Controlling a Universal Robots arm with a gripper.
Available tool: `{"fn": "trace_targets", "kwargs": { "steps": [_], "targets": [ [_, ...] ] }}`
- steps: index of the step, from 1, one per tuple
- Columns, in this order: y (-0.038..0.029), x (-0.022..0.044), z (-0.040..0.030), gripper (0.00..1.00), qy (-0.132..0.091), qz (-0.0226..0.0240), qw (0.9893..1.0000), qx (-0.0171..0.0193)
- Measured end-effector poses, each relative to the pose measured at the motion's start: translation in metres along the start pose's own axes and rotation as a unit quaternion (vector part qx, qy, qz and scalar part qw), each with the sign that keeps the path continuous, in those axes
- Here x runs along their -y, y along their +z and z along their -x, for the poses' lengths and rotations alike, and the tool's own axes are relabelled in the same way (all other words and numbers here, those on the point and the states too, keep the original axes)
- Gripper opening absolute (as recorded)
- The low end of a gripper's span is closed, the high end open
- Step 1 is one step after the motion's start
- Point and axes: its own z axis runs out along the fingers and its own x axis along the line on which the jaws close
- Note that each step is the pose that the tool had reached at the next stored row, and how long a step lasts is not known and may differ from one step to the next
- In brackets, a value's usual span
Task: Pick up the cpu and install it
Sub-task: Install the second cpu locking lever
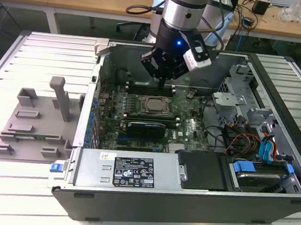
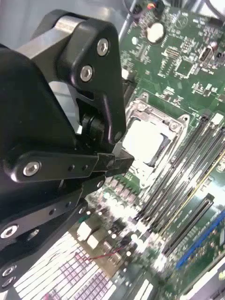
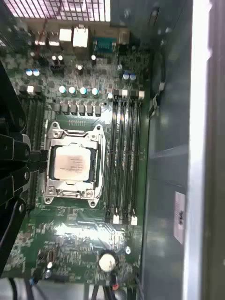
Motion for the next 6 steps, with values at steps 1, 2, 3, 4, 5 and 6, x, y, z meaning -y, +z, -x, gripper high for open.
{"fn": "trace_targets", "kwargs": {
  "steps": [1,2,3,4,5,6],
  "targets": [
    [-0.0055,0.0000,-0.0004,0.11,0.000,0.0000,1.0000,0.0001],
    [-0.0055,0.0000,-0.0004,0.11,0.000,0.0000,1.0000,0.0001],
    [-0.0056,0.0000,-0.0004,0.11,0.000,0.0000,1.0000,0.0000],
    [-0.0057,0.0000,-0.0004,0.11,0.000,0.0000,1.0000,0.0001],
    [-0.0057,0.0000,-0.0004,0.11,0.000,0.0000,1.0000,0.0000],
    [-0.0057,0.0000,-0.0004,0.11,0.000,0.0001,1.0000,0.0000]
  ]
}}
